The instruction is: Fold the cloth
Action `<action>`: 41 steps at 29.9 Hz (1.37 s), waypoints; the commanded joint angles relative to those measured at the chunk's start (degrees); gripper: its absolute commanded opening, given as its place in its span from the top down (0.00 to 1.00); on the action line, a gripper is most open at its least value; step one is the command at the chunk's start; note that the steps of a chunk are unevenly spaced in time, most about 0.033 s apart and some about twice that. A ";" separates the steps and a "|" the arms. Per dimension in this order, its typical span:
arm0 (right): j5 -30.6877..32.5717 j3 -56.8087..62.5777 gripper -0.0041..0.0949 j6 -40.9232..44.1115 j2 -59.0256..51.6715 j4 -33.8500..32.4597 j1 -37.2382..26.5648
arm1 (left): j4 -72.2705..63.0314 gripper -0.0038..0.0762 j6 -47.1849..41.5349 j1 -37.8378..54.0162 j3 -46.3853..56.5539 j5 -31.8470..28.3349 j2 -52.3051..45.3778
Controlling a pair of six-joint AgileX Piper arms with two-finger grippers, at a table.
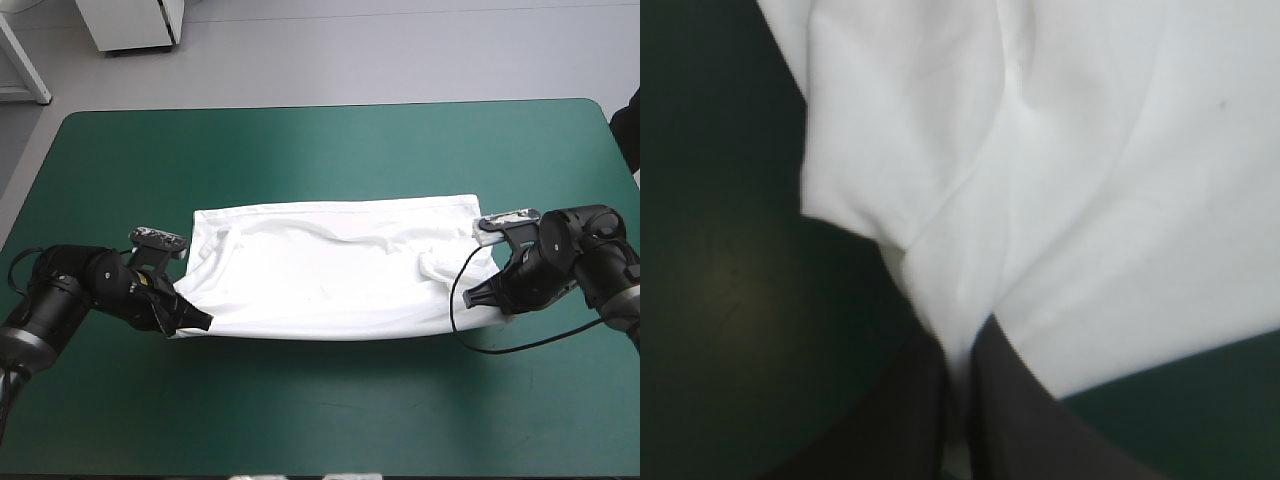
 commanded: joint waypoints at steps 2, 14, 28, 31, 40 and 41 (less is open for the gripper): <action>1.47 -6.42 0.98 0.39 -1.86 -1.07 -0.17 | 0.26 0.96 -1.03 -0.30 -6.94 0.71 -1.97; -9.15 -18.76 0.98 0.80 4.04 -5.61 -0.17 | 8.73 0.96 -4.10 -0.30 -19.69 -8.43 3.13; -19.62 -28.53 0.98 1.26 25.34 -6.00 -0.17 | 12.72 0.96 -4.28 -0.30 -19.83 -24.56 17.94; -20.04 -30.04 0.98 1.26 29.00 -6.00 -0.17 | 14.33 0.96 -5.09 -0.20 -19.83 -26.06 21.44; -20.77 -30.62 0.97 0.48 33.51 -6.42 -0.53 | 15.53 0.96 -5.51 -0.20 -19.95 -28.51 27.51; -20.77 -30.71 0.97 0.20 33.51 -6.42 -0.65 | 15.53 0.96 -5.51 -0.20 -20.12 -28.50 27.51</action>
